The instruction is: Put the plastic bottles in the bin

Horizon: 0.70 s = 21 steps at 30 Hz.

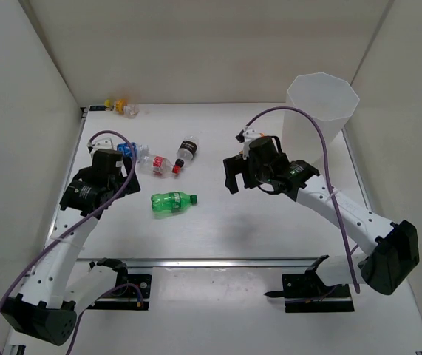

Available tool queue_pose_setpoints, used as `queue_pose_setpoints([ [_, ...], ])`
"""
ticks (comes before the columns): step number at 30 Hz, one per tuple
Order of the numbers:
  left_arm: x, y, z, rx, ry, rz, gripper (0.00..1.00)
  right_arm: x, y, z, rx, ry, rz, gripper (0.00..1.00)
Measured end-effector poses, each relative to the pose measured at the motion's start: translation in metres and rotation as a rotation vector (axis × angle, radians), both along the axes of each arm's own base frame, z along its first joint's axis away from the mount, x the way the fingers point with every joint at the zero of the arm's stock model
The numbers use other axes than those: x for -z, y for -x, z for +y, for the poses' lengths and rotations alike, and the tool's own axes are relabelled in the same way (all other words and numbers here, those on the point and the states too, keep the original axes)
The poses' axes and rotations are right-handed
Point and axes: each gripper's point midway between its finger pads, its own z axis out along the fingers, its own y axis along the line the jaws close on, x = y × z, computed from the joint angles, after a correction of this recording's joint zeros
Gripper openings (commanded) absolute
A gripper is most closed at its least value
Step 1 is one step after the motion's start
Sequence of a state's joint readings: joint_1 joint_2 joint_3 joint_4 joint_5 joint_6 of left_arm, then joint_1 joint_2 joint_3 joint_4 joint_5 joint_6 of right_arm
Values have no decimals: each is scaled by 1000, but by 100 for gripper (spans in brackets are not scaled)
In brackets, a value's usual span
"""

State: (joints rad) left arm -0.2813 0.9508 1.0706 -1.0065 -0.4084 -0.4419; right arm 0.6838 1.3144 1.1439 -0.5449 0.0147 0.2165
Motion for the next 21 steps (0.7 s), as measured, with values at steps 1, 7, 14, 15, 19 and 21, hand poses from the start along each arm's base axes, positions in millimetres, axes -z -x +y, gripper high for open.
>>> queue_pose_setpoints([
  [1,0,2,0,3,1,1,98,-3,-2,-4,13,-1,-7,99],
  [7,-5,11,2,2,10,-20,99,-1,-12,-17,59,15,-32,99],
  [14,15,19,-3,27,28,6,98,9,-60,-45,241,8,-58,99],
  [15,19,20,-4,33,35,15,99,16,-70,-49,279,8,-48,99],
  [19,32,22,-13,64,66,40,99,45,-110,-59,426,16,7,99],
  [21,33,21,-15,74,71,37,98,60,-128,-64,504,9,30,99],
])
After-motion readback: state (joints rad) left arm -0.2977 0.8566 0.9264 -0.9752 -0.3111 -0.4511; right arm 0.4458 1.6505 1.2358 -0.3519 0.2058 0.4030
